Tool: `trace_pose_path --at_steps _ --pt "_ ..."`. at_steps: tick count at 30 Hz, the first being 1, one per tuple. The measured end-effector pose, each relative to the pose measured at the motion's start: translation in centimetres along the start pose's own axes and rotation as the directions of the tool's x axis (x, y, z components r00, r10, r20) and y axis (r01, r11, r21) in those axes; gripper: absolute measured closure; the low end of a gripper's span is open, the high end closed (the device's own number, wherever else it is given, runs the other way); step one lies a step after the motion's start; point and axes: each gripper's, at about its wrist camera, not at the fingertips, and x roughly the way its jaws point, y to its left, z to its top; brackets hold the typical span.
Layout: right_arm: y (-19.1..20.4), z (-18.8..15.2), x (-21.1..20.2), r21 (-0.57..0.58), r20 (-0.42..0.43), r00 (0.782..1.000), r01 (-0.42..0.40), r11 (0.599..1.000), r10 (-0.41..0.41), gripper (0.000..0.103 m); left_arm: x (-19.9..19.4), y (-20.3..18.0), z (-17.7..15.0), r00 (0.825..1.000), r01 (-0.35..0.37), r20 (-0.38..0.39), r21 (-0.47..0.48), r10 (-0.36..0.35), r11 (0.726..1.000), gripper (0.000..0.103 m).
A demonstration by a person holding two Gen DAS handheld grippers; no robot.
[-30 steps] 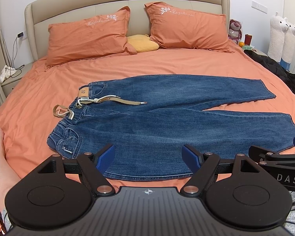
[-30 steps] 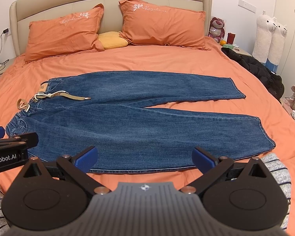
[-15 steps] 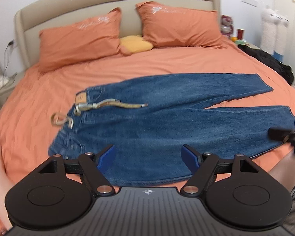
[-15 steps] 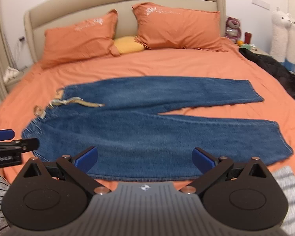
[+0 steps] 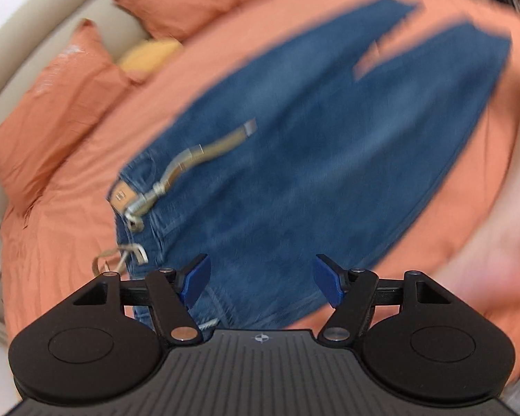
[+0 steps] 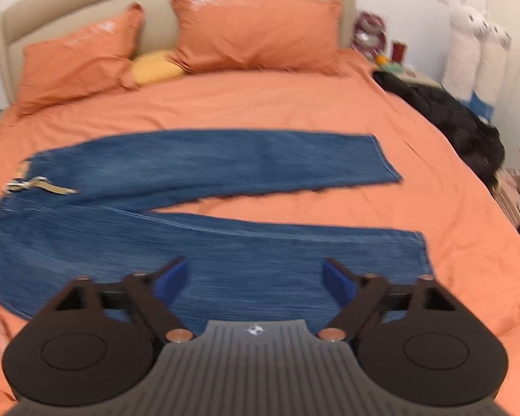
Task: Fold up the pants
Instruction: 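Grasp the jeans waistband with the left gripper while the right gripper grasps the leg hem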
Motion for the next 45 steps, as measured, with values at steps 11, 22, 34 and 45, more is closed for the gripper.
trace_pose_path --at_steps 11,22,34,45 --pt "-10.1 -0.4 6.5 -0.106 -0.175 0.982 0.057 0.993 -0.076 0.055 8.7 -2.4 -3.3 0.970 0.043 -0.239 0.296 0.030 0.954 0.024" --pt "-11.9 -5.0 10.8 -0.450 -0.389 0.915 -0.090 0.888 -0.104 0.055 9.2 -4.3 -1.9 0.963 -0.074 -0.235 0.245 0.134 0.967 0.091" --pt "-11.4 -7.8 12.3 -0.616 -0.296 0.938 -0.046 0.787 -0.178 0.092 2.6 0.1 2.5 0.976 -0.215 -0.058 -0.137 0.209 0.967 0.098" --pt "-12.0 4.4 8.6 -0.518 -0.023 0.983 0.144 0.843 -0.182 0.103 1.3 7.5 8.9 0.967 -0.241 0.014 -0.285 0.256 0.928 0.099"
